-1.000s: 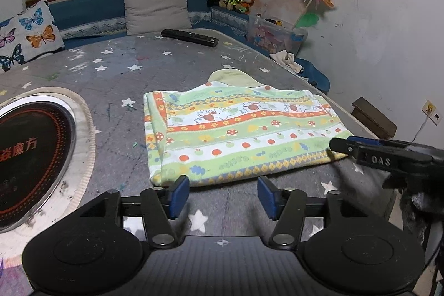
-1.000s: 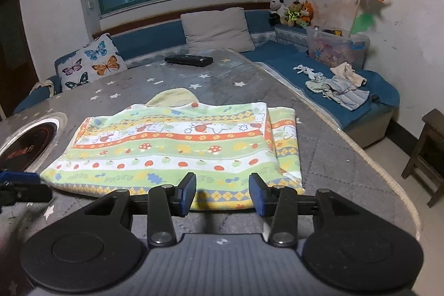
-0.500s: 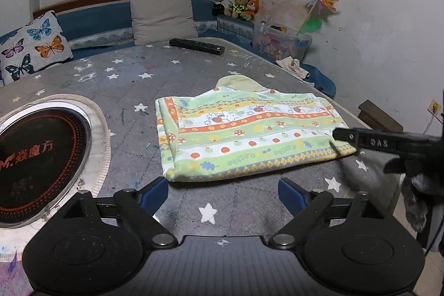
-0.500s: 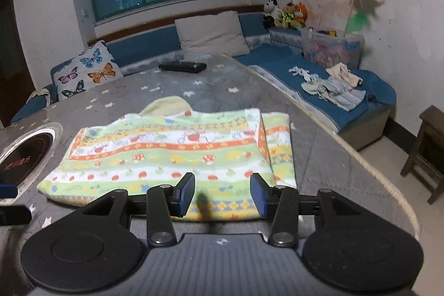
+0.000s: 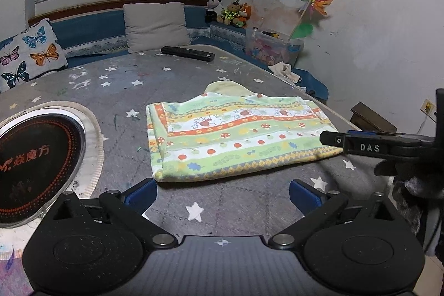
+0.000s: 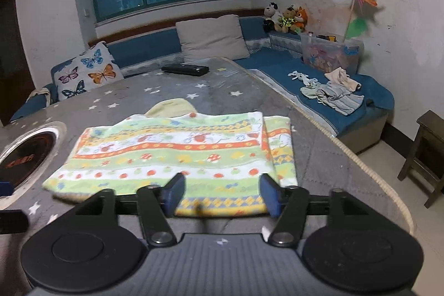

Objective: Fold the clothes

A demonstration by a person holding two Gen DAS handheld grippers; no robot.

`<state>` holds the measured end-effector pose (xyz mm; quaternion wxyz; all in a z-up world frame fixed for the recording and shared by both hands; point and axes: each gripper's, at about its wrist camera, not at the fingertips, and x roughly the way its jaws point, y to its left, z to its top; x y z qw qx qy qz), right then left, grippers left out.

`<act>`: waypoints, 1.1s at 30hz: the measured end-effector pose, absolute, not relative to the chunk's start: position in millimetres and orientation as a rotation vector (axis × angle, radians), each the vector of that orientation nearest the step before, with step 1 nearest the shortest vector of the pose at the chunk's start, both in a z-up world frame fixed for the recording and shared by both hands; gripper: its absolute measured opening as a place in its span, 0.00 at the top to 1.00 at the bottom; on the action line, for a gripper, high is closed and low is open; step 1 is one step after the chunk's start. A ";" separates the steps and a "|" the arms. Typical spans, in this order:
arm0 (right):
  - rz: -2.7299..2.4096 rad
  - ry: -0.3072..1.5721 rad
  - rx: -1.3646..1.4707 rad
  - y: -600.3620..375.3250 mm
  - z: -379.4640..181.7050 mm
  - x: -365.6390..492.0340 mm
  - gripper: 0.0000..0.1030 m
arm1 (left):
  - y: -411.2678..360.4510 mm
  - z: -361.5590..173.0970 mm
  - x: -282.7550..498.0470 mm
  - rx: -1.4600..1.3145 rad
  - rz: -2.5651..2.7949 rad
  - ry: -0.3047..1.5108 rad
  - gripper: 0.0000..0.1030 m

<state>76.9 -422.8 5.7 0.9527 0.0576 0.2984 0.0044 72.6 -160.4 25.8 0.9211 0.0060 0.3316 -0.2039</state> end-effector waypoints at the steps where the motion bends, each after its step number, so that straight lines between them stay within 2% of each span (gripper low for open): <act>1: 0.011 0.604 0.114 -419.7 6.4 72.7 0.27 | -160.7 25.6 71.1 0.018 -0.417 0.679 0.00; 3: 0.012 0.597 0.106 -414.2 7.4 65.9 0.20 | -161.4 25.2 68.0 0.030 -0.414 0.676 0.00; 7: 0.019 0.591 0.097 -403.1 7.5 51.1 0.15 | -160.3 24.8 61.8 0.044 -0.406 0.671 0.00; 12: 0.012 0.591 0.089 -392.4 6.2 38.1 0.00 | -156.5 24.9 53.2 0.052 -0.395 0.667 0.00; 33: 0.016 0.592 0.007 -354.2 0.8 2.8 0.00 | -143.1 16.1 23.6 0.066 -0.375 0.664 0.00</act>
